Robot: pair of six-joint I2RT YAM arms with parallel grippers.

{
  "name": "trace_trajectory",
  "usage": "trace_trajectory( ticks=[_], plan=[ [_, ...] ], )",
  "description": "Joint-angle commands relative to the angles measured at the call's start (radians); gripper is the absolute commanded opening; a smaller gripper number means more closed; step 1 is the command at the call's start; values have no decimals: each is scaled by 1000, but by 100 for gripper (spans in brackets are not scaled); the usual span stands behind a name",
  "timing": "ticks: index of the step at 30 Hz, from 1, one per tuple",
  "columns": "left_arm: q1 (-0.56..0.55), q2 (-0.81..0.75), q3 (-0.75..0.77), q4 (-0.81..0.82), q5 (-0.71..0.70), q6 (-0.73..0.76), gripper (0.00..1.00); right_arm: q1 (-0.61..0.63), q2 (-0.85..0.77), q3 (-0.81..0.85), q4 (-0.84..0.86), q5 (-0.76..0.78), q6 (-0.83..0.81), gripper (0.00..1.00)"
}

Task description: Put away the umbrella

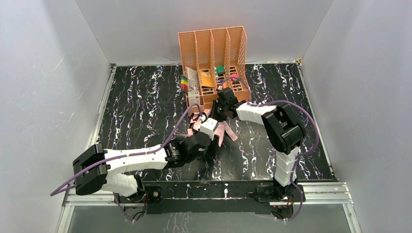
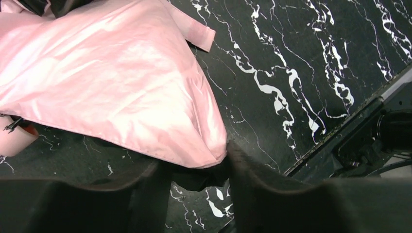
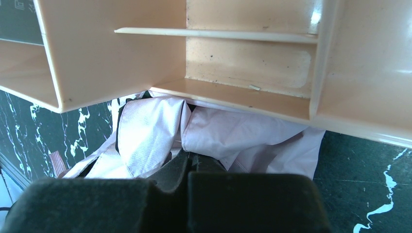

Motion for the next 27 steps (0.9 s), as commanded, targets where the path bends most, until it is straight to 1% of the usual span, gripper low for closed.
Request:
trace_trajectory(
  ticks=[1,3,7,8,13,15,21,24,27],
  plan=[
    [-3,-12,45,-13,-72,18,31,-17,62,-36,-126,107,-45,0],
    [-4,-25,45,-22,-61,18,19,-16,56,-43,-119,105,-45,0],
    [-4,-55,36,-29,34,37,5,-16,28,-63,-69,64,-64,0],
    [-4,-58,36,-45,68,42,0,-16,22,-65,-58,54,-70,0],
    [-5,-97,-11,-62,270,51,0,-18,0,-66,-35,32,-84,0],
    [-13,-107,-43,-65,319,39,0,-18,-1,-65,-27,18,-91,0],
    [-46,-92,-161,-67,339,-14,16,-18,-31,-88,7,-14,-110,0],
    [-57,-101,-209,-63,339,-50,33,-19,-53,-101,16,-25,-122,0],
    [-64,-151,-237,-56,330,-83,43,-18,-78,-105,16,-44,-139,0]
  ],
)
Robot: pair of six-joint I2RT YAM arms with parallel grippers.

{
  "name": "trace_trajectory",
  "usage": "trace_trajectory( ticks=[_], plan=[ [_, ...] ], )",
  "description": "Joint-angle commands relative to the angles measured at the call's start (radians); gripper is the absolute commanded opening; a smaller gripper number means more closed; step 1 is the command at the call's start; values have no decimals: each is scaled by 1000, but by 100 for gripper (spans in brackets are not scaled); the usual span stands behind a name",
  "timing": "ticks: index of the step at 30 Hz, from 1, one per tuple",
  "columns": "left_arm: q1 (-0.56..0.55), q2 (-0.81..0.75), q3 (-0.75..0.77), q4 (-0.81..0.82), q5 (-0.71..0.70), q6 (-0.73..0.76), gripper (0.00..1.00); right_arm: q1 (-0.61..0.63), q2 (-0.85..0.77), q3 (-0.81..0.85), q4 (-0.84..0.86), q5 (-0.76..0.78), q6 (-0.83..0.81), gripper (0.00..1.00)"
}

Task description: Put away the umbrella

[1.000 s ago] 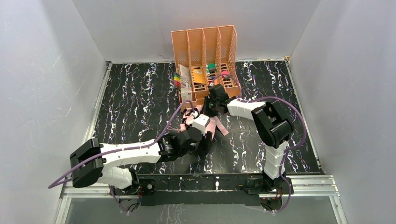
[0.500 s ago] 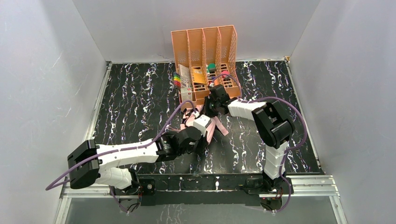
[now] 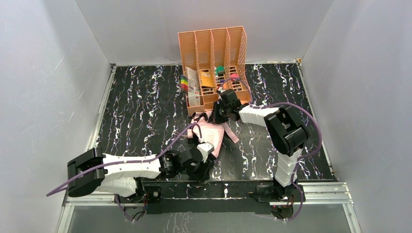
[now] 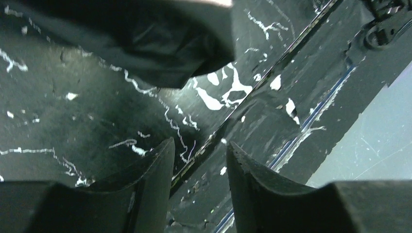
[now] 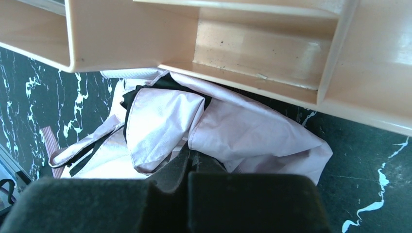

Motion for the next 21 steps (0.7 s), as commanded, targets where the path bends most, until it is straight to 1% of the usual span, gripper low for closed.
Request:
trace_trajectory(
  ticks=[1,4,7,10,15,18,21],
  plan=[
    [-11,-104,-32,-1,11,-67,45,-9,-48,-32,-62,2,-64,0],
    [-11,-207,-51,-33,-42,-111,51,-9,-99,-32,-38,-14,-75,0],
    [-10,-316,-46,-91,-111,-142,52,-9,-159,-28,-40,-40,-90,1],
    [-9,-384,-25,-145,-179,-152,53,-9,-207,-25,-51,-75,-108,4],
    [-6,-433,44,-238,-293,-149,54,-9,-306,-53,-89,-112,-133,8],
    [-5,-448,92,-281,-358,-136,59,-10,-373,-79,-106,-142,-158,11],
    [3,-454,140,-310,-411,-115,65,-9,-451,-105,-141,-177,-178,17]
  ],
)
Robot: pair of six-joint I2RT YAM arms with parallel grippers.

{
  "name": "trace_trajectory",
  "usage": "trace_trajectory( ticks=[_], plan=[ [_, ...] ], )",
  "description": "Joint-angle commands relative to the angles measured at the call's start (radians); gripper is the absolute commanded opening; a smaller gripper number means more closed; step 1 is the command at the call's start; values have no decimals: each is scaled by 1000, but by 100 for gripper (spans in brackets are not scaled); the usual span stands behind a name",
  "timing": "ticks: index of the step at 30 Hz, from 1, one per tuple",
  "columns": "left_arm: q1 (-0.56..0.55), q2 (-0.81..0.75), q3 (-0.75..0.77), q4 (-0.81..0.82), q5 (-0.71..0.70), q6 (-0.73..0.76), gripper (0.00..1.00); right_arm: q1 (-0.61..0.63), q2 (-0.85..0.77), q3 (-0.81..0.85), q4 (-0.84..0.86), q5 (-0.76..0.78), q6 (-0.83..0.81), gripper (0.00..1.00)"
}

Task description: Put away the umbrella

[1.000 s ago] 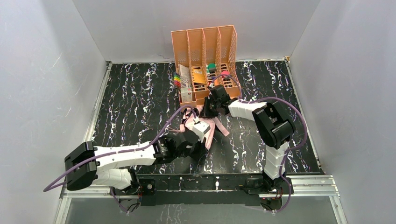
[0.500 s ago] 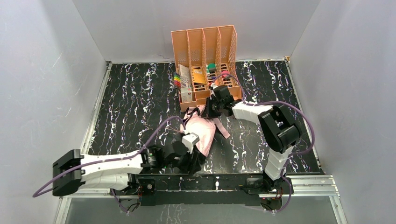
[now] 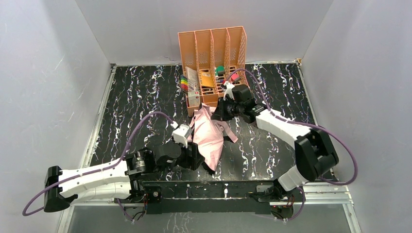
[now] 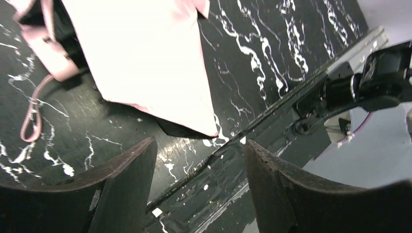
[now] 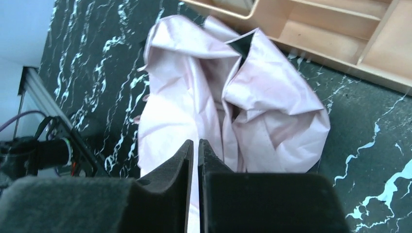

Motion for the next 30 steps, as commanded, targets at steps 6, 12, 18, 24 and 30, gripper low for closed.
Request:
trace_trajectory(
  ticks=[6,12,18,24,30],
  plan=[
    [98,8,180,-48,-142,107,82,-5,-292,-119,-108,42,-21,37],
    [451,345,413,42,152,199,86,-4,-484,-257,-162,-35,19,42],
    [617,731,691,-23,362,246,74,-2,-584,-361,-161,-15,76,41],
    [637,811,746,-38,419,256,50,-2,-603,-367,-173,-7,75,40],
    [637,794,733,-48,450,256,22,-3,-600,-365,-172,-4,77,39]
  ],
)
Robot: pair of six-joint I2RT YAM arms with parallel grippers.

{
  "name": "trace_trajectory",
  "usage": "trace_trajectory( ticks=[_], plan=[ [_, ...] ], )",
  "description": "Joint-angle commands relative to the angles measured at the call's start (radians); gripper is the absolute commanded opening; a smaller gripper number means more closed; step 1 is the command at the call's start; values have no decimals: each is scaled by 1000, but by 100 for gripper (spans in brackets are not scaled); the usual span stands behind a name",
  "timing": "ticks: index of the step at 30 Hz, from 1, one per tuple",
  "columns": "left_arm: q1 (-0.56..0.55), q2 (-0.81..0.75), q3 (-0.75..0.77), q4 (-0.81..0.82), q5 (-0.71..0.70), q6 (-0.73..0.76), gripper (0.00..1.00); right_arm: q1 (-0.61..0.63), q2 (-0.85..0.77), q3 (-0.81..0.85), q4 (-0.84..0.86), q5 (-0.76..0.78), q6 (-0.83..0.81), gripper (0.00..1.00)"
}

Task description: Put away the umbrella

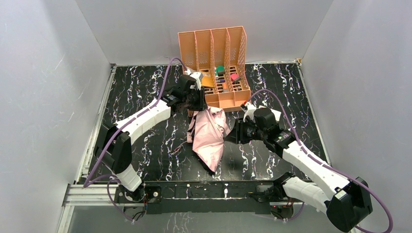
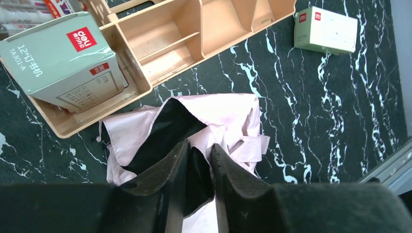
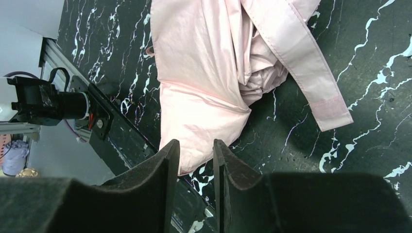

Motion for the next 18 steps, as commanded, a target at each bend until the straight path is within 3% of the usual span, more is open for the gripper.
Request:
trace_trajectory(
  ticks=[1,7,12,18],
  plan=[
    [5,-42,23,-31,52,7,17,-3,-17,1,21,10,8,39],
    [5,-118,25,-59,90,-1,2,-2,-23,14,13,44,22,36],
    [-18,-220,19,-69,179,-33,5,-2,-36,60,-11,110,22,34],
    [-219,-379,-113,-94,76,-94,8,-3,-16,157,-62,159,10,32]
  ],
)
